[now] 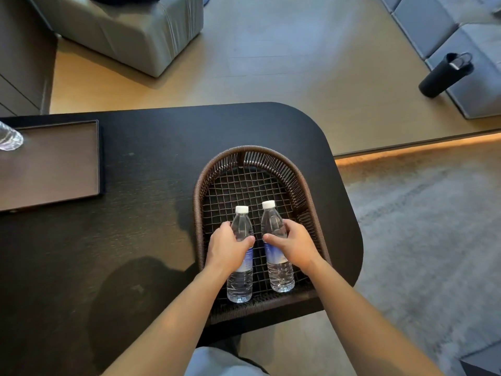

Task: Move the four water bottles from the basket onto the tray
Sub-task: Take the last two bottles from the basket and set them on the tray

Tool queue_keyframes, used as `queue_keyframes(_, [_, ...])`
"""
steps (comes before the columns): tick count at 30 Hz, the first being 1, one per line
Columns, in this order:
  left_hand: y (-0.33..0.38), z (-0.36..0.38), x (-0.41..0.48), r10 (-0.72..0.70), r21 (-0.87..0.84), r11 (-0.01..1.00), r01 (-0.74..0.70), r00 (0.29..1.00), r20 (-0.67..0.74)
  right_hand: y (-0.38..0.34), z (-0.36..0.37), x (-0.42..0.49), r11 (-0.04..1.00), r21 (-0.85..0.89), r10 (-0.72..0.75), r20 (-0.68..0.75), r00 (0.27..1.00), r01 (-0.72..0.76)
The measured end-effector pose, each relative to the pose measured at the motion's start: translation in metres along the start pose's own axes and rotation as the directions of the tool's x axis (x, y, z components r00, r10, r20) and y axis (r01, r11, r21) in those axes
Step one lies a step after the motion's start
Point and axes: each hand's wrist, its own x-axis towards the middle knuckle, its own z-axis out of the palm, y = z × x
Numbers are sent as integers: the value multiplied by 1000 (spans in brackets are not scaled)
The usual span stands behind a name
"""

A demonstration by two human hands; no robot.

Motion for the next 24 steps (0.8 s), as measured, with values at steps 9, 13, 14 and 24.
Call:
queue_keyframes(9, [-7,-22,-55,345,-124,922,-367,924,-168,6,3,-62,984,-35,-178,-212,961,175])
queue_keyframes(13, [1,-42,-82,467,-109,854,-509,841,-272,-5,12,-89,960,-59,-279,-300,912,275])
queue_keyframes(14, [3,-48,-90,489,-103,837,-537,820,-298,-11,13,-97,951,-65,-307,-324,895,302])
queue_keyframes(24, [-15,-138,-151,548,2,764,-645,646,-531,-108,40,-157,842,-41,-515,-359,778,539])
